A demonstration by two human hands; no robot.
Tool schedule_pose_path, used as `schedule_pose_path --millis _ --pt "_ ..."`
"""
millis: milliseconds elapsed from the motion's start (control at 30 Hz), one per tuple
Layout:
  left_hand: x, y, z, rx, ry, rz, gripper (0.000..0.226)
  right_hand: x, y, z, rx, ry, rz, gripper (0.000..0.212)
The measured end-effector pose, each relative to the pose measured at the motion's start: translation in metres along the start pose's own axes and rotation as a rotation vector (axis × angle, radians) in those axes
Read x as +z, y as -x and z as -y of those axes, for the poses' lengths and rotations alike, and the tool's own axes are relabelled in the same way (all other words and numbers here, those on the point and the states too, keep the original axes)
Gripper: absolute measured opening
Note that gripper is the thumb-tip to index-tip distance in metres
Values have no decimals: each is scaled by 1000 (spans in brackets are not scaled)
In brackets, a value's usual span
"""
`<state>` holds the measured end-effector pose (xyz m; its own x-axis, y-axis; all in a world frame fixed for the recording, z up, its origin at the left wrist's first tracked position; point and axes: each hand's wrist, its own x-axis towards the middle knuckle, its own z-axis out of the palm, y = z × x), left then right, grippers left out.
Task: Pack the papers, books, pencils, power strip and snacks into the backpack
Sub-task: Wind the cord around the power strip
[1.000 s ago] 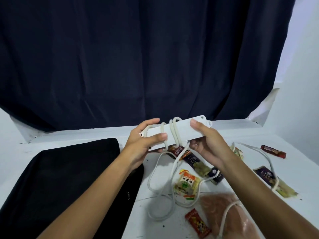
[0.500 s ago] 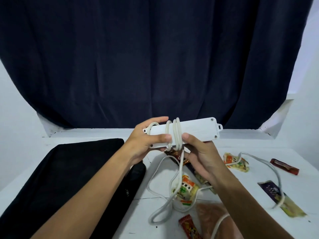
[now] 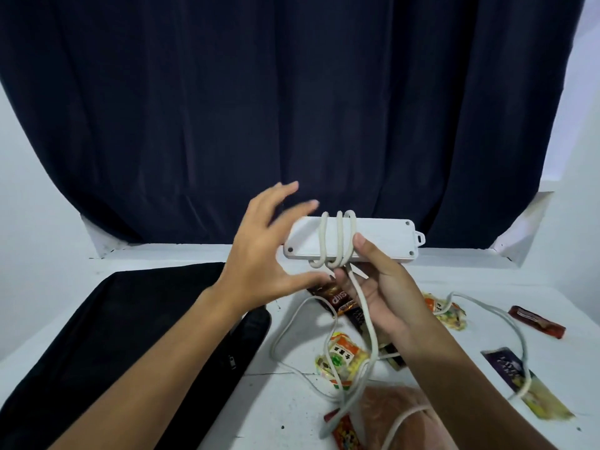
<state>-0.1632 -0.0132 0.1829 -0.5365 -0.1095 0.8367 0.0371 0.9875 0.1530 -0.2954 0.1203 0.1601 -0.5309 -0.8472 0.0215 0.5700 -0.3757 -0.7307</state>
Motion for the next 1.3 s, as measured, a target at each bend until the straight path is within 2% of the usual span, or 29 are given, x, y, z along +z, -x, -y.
schedule_pose_path --millis 67,133,200,300,367,533,633,733,800,933,1033,1200,1300 --pt "5 -3 1 229 -372 86 83 2 0 2 -16 36 -16 29" --pt "12 -8 5 291 -553 184 92 6 1 1 -25 85 -24 35" --pt "16 -13 8 274 -516 211 94 8 0 0 -42 126 -35 39" --pt "16 -19 6 224 -422 191 75 9 -3 2 -41 215 -24 45" --pt "14 -21 4 131 -328 210 66 10 -3 5 -30 294 7 50" --pt "13 -24 1 -92 -212 245 65 6 -1 8 -37 345 42 36" --pt "10 -20 4 -77 -202 296 79 5 1 4 -32 377 -1 36" --pt "9 -20 5 -6 -213 282 90 6 2 -4 -42 332 -1 54" --pt "9 -20 3 -13 -221 274 87 8 3 -7 -49 315 -13 55" --pt "6 -19 1 -132 -154 339 81 11 3 -8 -28 357 -55 39" --pt "3 -19 1 -202 -90 374 67 14 3 -9 -8 379 -63 42" --pt "2 -18 0 -189 -172 391 66 15 -1 -11 7 428 -57 41" --pt "4 -16 6 -165 -242 395 63 15 -2 -8 40 511 -7 33"
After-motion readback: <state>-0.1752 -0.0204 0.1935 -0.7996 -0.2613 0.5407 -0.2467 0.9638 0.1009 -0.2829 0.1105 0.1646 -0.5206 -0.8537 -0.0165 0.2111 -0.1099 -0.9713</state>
